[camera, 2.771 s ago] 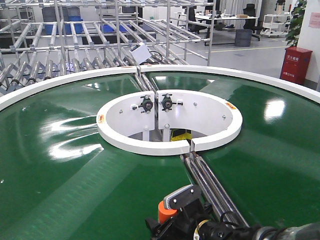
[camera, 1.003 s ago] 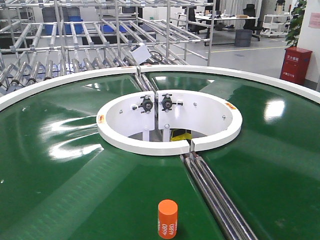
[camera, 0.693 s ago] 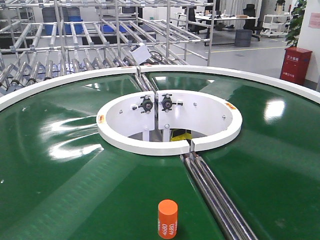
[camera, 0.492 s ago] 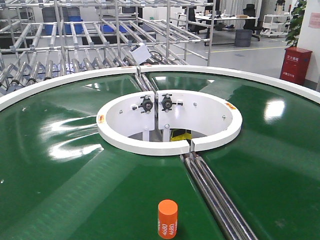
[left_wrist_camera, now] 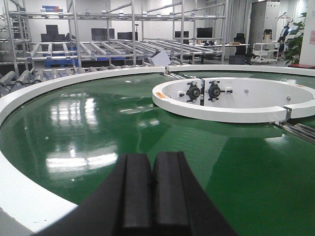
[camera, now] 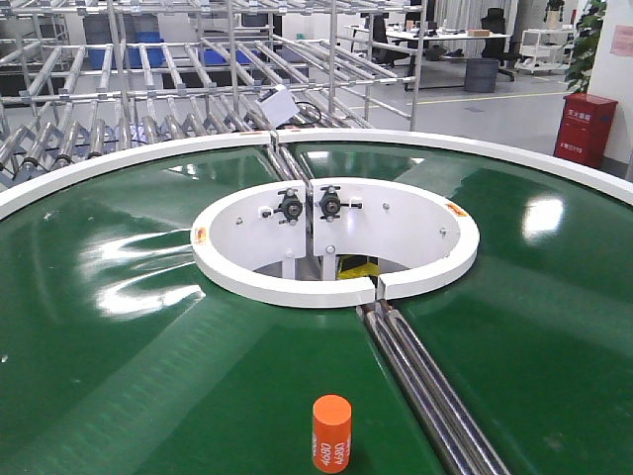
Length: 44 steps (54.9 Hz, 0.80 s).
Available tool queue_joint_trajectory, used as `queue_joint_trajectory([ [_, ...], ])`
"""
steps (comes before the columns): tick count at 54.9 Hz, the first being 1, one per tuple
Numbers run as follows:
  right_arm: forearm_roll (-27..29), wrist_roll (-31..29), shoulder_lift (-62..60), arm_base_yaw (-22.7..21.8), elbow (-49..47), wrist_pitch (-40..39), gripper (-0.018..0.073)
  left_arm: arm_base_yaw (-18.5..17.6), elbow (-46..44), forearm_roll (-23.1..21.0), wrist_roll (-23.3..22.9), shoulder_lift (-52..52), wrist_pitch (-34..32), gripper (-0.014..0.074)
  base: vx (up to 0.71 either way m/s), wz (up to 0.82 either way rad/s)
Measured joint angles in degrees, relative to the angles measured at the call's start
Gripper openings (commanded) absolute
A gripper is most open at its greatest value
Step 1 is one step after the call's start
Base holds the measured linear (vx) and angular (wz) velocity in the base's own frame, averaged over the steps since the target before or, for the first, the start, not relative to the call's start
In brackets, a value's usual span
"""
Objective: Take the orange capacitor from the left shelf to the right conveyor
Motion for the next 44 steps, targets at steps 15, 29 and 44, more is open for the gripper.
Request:
queue_joint_trajectory([
  [15,0.0,0.0,0.0,0.5,0.0,-0.3,-0.0011,0.0,0.0,0.0,0.0,0.0,0.0,-0.0006,0.00,0.00],
  [29,-2.1,3.5,0.0,0.5,0.0,-1.4,-0.0011,0.0,0.0,0.0,0.0,0.0,0.0,-0.0006,0.00,0.00],
  [44,-4.4,8.6,0.0,0.5,0.0,-1.9,-0.0009,0.0,0.0,0.0,0.0,0.0,0.0,-0.0006,0.00,0.00],
])
